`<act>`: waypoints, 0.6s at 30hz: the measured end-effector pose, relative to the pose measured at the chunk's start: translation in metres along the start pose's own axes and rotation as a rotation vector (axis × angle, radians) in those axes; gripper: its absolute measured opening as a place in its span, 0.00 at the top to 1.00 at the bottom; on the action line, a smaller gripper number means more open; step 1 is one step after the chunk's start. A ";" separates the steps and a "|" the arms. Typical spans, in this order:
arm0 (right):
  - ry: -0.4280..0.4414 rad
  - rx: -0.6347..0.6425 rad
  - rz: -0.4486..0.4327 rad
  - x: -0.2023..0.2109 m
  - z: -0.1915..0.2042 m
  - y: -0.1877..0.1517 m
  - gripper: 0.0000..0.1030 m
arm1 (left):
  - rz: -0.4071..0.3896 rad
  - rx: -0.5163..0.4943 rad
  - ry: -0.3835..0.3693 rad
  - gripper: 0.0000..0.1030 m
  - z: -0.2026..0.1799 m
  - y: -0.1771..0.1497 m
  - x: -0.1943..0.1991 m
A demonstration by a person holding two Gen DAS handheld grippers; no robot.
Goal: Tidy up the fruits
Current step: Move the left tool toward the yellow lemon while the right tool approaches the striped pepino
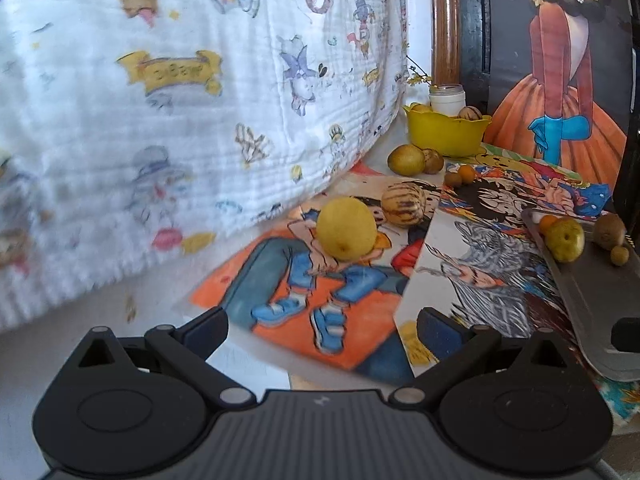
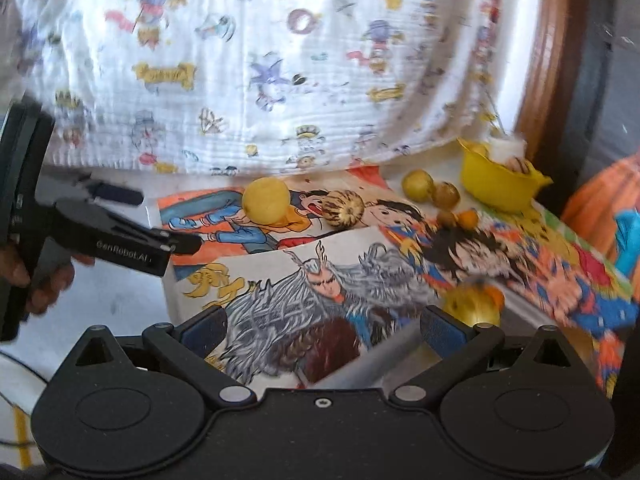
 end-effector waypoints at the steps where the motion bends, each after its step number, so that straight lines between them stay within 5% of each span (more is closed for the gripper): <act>1: -0.003 0.017 0.007 -0.007 -0.001 0.002 0.01 | -0.001 -0.011 -0.003 0.00 0.000 0.003 -0.005; 18: 0.014 0.075 0.040 -0.101 -0.056 0.044 0.02 | -0.010 -0.039 -0.030 0.00 0.003 0.026 -0.068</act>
Point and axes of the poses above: each gripper's, at about its wrist camera, not at the fingertips, and x roughly against the way its jaws point, z to its left, y to its top, the point moved 7 cm from there along -x, roughly the way its jaws point, and after that the axes turned 4 degrees about -z, right-handed, at the moved point
